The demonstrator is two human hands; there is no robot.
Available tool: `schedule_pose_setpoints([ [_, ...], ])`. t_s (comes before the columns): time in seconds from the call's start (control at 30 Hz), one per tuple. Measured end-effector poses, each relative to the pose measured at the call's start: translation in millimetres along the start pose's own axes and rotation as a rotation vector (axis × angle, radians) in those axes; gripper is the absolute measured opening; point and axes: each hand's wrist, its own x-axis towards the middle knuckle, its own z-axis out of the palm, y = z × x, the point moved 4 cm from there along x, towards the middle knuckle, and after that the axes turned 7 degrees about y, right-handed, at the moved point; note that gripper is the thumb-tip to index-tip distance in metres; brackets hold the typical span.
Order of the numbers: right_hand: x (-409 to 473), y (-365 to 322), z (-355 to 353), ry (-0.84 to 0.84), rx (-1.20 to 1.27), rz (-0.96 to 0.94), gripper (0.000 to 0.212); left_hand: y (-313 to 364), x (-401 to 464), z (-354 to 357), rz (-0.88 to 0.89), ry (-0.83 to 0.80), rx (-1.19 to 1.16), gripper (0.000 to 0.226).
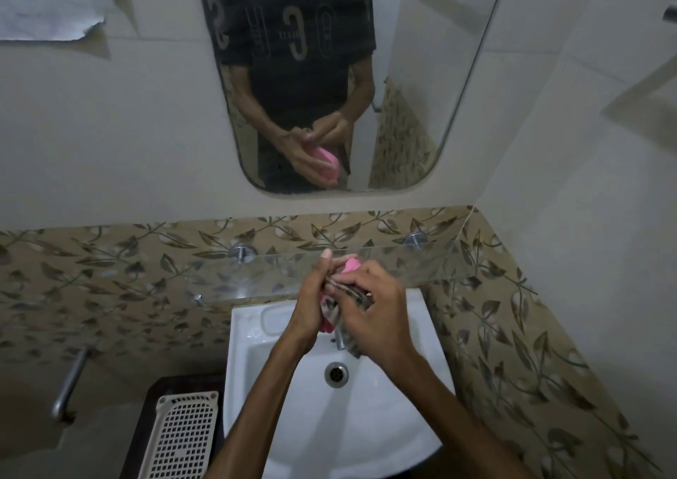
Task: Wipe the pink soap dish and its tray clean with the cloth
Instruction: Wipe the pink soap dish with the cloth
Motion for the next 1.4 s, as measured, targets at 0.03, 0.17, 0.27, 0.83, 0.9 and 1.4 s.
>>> schedule_pose_setpoints([
  [0.03, 0.0, 0.3, 0.6, -0.001, 0.006, -0.034, 0.019, -0.3, 0.4, -0.8, 0.002, 0.008, -0.007, 0.055],
  [0.17, 20.9, 18.3, -7.2, 0.118, -0.018, 0.167, 0.016, -2.8, 0.6, 2.1, -0.003, -0.011, 0.013, 0.06],
  [0.27, 0.9, -5.3, 3.4, -0.021, 0.013, -0.021, 0.017, -3.7, 3.9, -6.5, -0.023, 0.02, -0.008, 0.063],
  [0.83, 3.3, -0.6, 2.3, -0.06, 0.043, -0.074, 0.021, -4.2, 6.7, -7.8, -0.022, 0.011, -0.006, 0.064],
  [0.9, 3.8, 1.9, 1.1, -0.064, 0.097, -0.095, 0.022, -2.0, 4.7, -6.0, -0.008, -0.001, 0.015, 0.066],
  [1.4, 22.7, 21.3, -10.1, -0.209, 0.244, 0.03, 0.013, -10.8, 1.5, -12.3, -0.013, -0.018, 0.032, 0.068],
])
